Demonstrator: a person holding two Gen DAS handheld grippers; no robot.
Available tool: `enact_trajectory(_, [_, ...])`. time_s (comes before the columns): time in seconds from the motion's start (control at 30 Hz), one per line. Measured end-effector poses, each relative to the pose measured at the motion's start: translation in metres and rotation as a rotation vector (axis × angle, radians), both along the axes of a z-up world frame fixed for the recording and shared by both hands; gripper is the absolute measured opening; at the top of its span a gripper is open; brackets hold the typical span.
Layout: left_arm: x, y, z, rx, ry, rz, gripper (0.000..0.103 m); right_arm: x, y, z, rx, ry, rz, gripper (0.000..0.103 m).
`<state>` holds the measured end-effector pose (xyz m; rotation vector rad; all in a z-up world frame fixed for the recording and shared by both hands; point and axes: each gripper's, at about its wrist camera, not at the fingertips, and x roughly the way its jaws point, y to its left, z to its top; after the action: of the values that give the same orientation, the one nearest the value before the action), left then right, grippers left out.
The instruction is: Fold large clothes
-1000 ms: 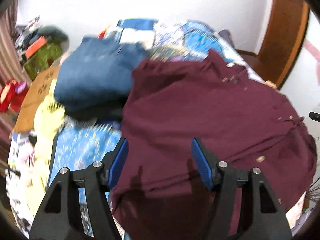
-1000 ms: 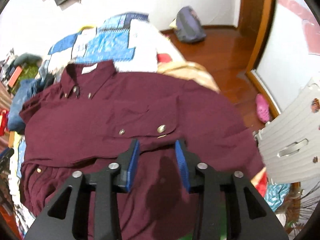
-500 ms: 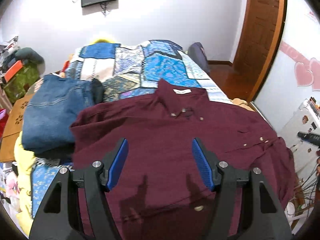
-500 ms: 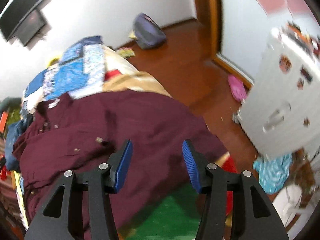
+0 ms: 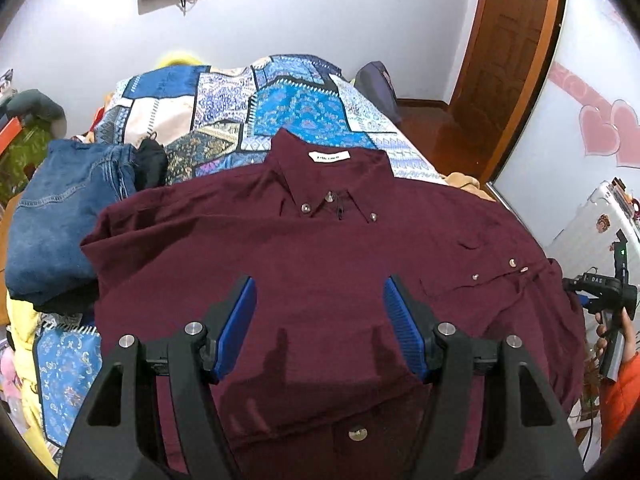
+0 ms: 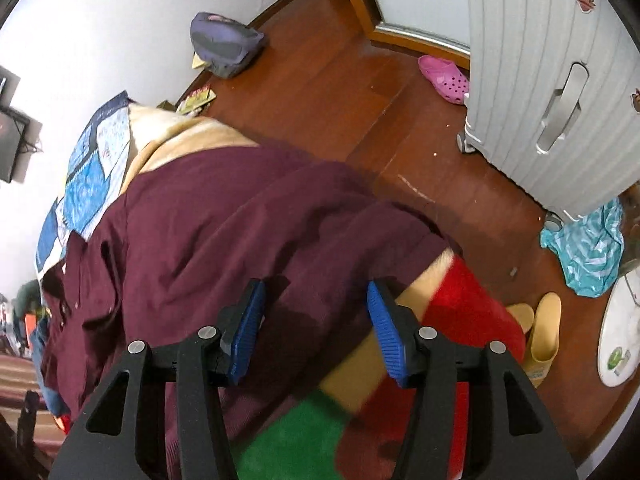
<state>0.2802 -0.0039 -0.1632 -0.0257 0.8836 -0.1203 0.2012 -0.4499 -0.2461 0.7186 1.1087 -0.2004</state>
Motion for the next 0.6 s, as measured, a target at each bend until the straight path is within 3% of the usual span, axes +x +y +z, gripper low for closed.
enact_trajectory(0.1, [0.001, 0.001, -0.007, -0.007, 0.017, 0.009, 0.065, 0.006, 0.004, 0.001, -0.011, -0.013, -0.017, 0.047])
enact_trajectory(0.17, [0.002, 0.003, -0.010, -0.010, 0.024, 0.011, 0.065, 0.007, 0.007, 0.002, -0.046, -0.022, -0.021, 0.036])
enact_trajectory(0.23, [0.000, 0.003, -0.010, -0.009, 0.023, 0.011, 0.065, 0.005, 0.009, 0.006, -0.091, -0.024, -0.016, 0.018])
enact_trajectory(0.3, [-0.002, 0.003, -0.008, -0.001, 0.015, 0.009, 0.065, 0.006, 0.013, 0.013, -0.137, -0.035, -0.006, 0.011])
enact_trajectory(0.47, [-0.010, 0.008, 0.001, 0.006, -0.016, 0.008, 0.065, 0.007, 0.024, 0.045, -0.206, -0.105, 0.035, 0.007])
enact_trajectory(0.6, [-0.016, 0.014, 0.009, -0.002, -0.035, 0.017, 0.065, 0.010, 0.037, 0.091, -0.217, -0.228, 0.059, 0.006])
